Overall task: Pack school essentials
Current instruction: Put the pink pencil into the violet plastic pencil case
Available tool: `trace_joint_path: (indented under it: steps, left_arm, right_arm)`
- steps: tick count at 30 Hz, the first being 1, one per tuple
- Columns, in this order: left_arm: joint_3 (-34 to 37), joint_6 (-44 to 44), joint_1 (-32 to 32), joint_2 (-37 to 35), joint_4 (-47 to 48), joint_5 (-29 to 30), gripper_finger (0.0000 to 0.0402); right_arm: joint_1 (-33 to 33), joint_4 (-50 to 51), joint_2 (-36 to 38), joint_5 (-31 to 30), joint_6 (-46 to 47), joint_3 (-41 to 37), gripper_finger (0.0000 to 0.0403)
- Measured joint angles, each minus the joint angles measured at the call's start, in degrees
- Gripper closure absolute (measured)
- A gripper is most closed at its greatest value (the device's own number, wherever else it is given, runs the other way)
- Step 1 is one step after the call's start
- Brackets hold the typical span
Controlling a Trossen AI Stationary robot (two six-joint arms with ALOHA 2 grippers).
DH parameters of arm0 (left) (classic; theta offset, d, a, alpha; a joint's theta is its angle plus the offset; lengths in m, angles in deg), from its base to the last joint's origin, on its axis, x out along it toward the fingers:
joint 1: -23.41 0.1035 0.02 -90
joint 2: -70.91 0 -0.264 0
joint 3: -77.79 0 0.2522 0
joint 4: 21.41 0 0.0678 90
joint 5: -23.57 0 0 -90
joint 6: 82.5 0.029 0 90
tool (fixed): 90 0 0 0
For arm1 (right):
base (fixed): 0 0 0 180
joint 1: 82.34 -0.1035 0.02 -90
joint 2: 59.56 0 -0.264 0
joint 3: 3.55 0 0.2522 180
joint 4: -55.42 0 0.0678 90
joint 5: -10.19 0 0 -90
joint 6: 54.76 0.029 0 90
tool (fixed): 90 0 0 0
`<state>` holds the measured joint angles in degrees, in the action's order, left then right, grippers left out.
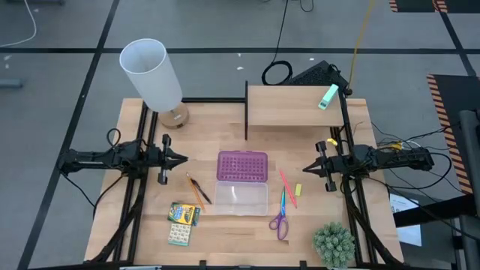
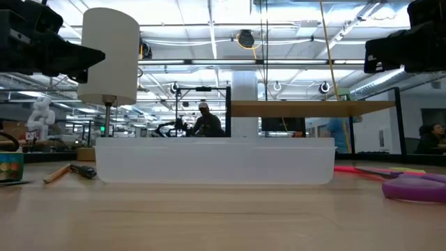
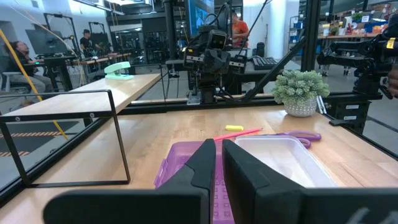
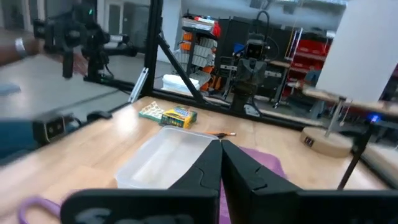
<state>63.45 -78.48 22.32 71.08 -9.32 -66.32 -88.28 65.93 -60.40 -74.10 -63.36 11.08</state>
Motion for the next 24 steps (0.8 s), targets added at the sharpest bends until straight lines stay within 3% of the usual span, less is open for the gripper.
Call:
trace_joint_path:
  steps: [4,13,24]
  left_arm:
    - [0.00,0.01,-0.01,-0.02,0.00,0.01,0.0369]
    - [0.00,0.01,-0.01,0.00,-0.02,0.01,0.0369]
    - [0.00,-0.01,0.00,0.00,0.04,-0.01,0.0369]
  right_arm:
    - [0.00,-1.28,0.02,-5.54,5.85,-0.02,0.0403]
    - [-0.13,0.09,-0.19,-5.25,12.37,2.79,0.0403]
    - [-0.17,10.21,-9.19,-3.91,15.43,20.04,0.0403]
